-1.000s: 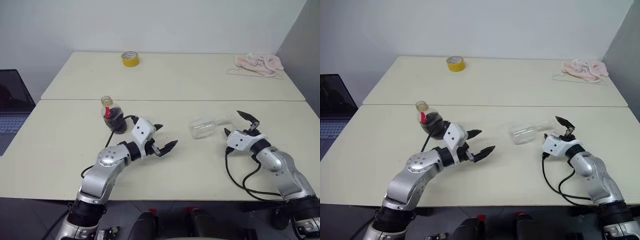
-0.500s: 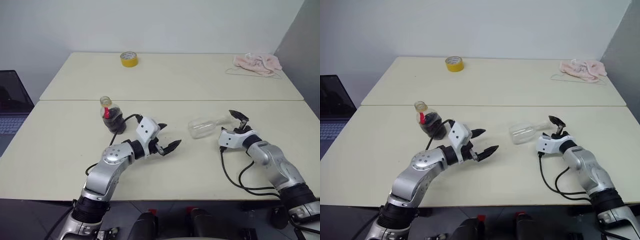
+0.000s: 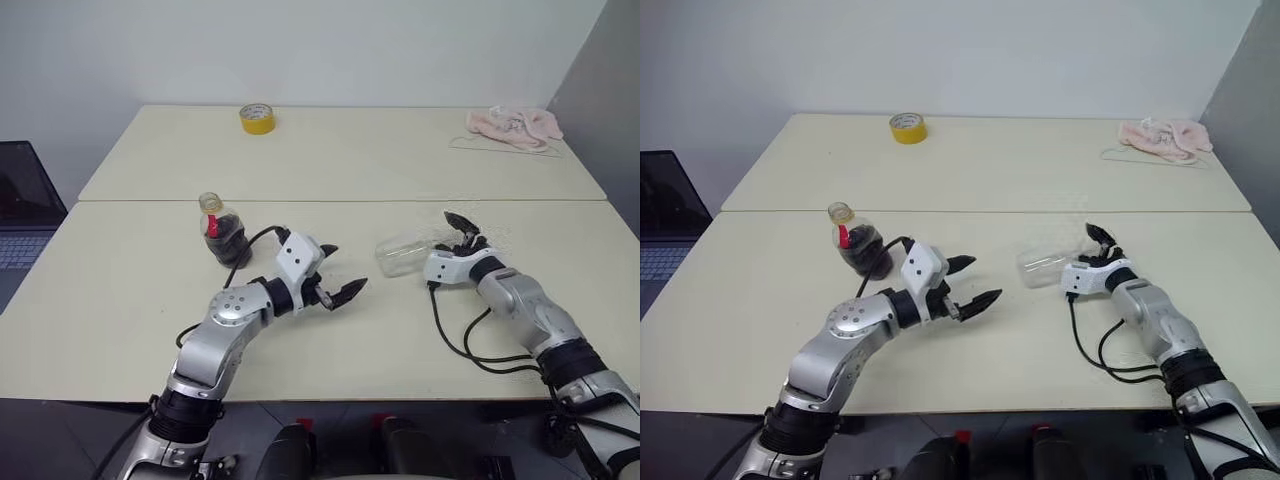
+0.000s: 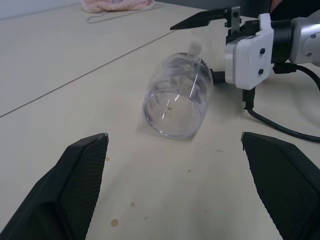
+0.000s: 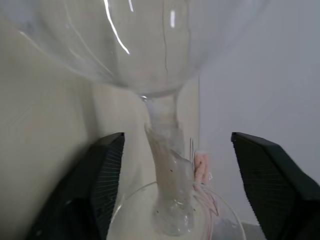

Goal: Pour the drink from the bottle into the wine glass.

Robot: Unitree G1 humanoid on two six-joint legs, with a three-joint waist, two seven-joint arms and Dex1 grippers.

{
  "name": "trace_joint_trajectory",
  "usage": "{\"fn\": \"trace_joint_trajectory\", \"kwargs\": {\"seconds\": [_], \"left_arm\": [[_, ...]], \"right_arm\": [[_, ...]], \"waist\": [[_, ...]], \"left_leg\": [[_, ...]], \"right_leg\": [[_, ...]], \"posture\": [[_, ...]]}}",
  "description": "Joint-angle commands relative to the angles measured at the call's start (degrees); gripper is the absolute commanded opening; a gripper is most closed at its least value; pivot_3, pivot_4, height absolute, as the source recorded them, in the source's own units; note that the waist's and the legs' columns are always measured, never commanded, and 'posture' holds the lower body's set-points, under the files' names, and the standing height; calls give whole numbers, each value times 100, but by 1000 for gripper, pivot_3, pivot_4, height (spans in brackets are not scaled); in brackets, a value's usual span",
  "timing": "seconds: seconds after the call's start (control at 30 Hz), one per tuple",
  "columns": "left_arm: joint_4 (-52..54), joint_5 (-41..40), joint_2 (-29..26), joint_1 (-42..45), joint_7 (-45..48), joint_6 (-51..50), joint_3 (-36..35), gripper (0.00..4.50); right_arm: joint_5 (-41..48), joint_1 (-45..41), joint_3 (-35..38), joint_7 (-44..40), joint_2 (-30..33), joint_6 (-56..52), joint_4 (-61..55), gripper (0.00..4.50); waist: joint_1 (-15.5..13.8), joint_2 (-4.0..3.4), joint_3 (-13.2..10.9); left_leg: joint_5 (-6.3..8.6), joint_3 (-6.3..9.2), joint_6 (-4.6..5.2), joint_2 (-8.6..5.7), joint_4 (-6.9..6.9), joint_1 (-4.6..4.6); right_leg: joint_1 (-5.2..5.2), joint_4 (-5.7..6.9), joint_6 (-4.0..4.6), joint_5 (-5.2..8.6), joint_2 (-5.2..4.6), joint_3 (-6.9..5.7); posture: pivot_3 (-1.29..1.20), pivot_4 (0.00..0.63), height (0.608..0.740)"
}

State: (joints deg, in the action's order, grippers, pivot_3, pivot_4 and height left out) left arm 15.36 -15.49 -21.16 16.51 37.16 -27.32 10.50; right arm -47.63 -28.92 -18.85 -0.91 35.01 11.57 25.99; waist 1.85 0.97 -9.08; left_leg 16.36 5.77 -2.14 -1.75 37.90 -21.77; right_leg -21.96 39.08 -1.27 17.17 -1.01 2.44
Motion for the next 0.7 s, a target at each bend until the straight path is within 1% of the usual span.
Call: {"fn": "trace_joint_trajectory", "kwargs": {"seconds": [0.03, 0.2, 0.23, 0.27, 0.4, 0.5, 0.63, 0.7], "left_arm": [[129, -24, -8, 88, 20, 14, -24, 4500], [194, -88, -16, 60, -20, -60, -112, 4500], [197, -96, -22, 57, -18, -66, -127, 4500], [224, -116, -38, 41, -19, -89, -161, 4500], [477, -333, -114, -66, -23, -309, -409, 4500], [795, -598, -294, -234, 58, -533, -681, 4500], [1307, -1086, -771, -742, 386, -819, -1062, 4500], [1448, -1193, -991, -1060, 529, -802, -1143, 4500]], "right_arm": [[-66, -141, -96, 211, -16, 72, 83, 2274], [-117, -136, -148, 403, 11, 126, 96, 485], [-116, -133, -154, 424, 9, 129, 99, 192], [-108, -107, -148, 458, 18, 133, 72, 126], [-15, 2, -43, 524, 60, 136, -112, 127], [306, 108, 169, 402, 18, 113, -348, 127], [1371, 314, 586, -259, -254, 68, -1032, 127], [2012, 421, 771, -689, -511, -75, -1463, 127]], "waist": [[2, 0, 0], [7, 3, 2], [6, 3, 2], [3, 3, 2], [4, 3, 2], [1, 3, 2], [23, 1, 0], [25, -2, -1]], "left_leg": [[0, -1, 0, 0, 0, 0], [0, -2, 0, 0, 0, 1], [0, -2, 0, 1, 0, 2], [0, -2, 0, 1, 1, 2], [0, -2, 0, 1, 0, 0], [0, -1, 0, 1, -1, -2], [0, -3, 0, 5, -4, -6], [0, -4, 0, 6, -5, -6]], "right_leg": [[0, 0, 0, 0, 0, 1], [0, 1, 0, 0, 0, 2], [0, 1, 0, 0, 0, 2], [0, 2, 0, 0, 0, 2], [-1, 1, 0, 0, 0, 2], [-3, 0, 0, 0, 0, 2], [-9, 1, 0, 0, 1, 4], [-10, 3, 0, 0, 2, 5]], "posture": [[0, 150, 740], [0, 150, 740], [0, 150, 740], [0, 150, 740], [0, 150, 740], [0, 150, 740], [0, 150, 740], [0, 150, 740]]}}
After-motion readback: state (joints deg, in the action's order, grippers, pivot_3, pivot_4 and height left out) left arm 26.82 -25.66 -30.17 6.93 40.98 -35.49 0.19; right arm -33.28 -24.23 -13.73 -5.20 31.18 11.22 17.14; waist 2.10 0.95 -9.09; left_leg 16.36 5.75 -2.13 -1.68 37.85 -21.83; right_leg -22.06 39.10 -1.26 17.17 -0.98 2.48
